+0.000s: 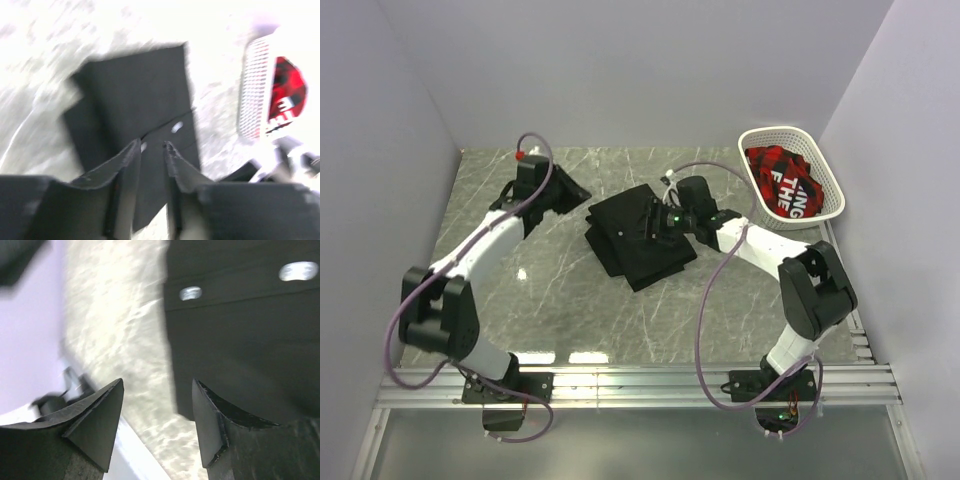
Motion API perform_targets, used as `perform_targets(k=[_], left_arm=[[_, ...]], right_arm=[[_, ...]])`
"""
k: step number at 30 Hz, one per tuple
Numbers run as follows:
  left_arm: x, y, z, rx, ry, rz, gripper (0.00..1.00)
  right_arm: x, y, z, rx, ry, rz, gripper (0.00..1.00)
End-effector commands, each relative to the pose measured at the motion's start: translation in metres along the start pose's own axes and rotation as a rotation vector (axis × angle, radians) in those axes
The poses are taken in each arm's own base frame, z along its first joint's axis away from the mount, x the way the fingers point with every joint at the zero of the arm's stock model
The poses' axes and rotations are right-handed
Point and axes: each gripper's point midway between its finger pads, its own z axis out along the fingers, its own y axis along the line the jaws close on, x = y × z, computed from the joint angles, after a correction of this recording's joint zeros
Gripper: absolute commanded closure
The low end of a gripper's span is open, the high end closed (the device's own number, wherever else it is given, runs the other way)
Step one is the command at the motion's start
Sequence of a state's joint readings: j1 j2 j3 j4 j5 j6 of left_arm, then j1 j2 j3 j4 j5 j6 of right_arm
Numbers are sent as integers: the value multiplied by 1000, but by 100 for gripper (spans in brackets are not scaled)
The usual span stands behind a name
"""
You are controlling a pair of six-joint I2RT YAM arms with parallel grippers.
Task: Fold and stack the long sleeve shirts
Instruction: Fold the shirt
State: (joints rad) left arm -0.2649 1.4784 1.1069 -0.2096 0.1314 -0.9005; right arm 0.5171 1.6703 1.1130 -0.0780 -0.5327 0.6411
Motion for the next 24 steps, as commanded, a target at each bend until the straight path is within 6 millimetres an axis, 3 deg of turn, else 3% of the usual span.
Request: perform_targets(k=[1, 5, 7, 10, 14, 18, 22, 24], left_arm=[[-8, -31, 22, 108, 29, 49, 73], [25, -37, 59, 119, 149, 75, 79], [41, -41, 68, 141, 184, 81, 82], [56, -20, 86, 103, 204, 72, 88], [76, 35, 108, -31, 211, 80, 94], [86, 77, 119, -110, 220, 24, 97], [93, 105, 125, -181, 229, -7, 98], [95, 112, 127, -198, 234, -14, 98]], right_arm=[[-6, 52, 0, -255, 11, -50, 37], [7, 43, 12, -273, 68, -28, 37], [17, 33, 22, -272, 113, -9, 39], [35, 11, 35, -227, 178, 31, 39], [73, -28, 51, -147, 304, 80, 40], [108, -64, 52, -57, 387, 153, 40], [124, -79, 47, -28, 417, 195, 40], [121, -79, 45, -33, 407, 196, 41]])
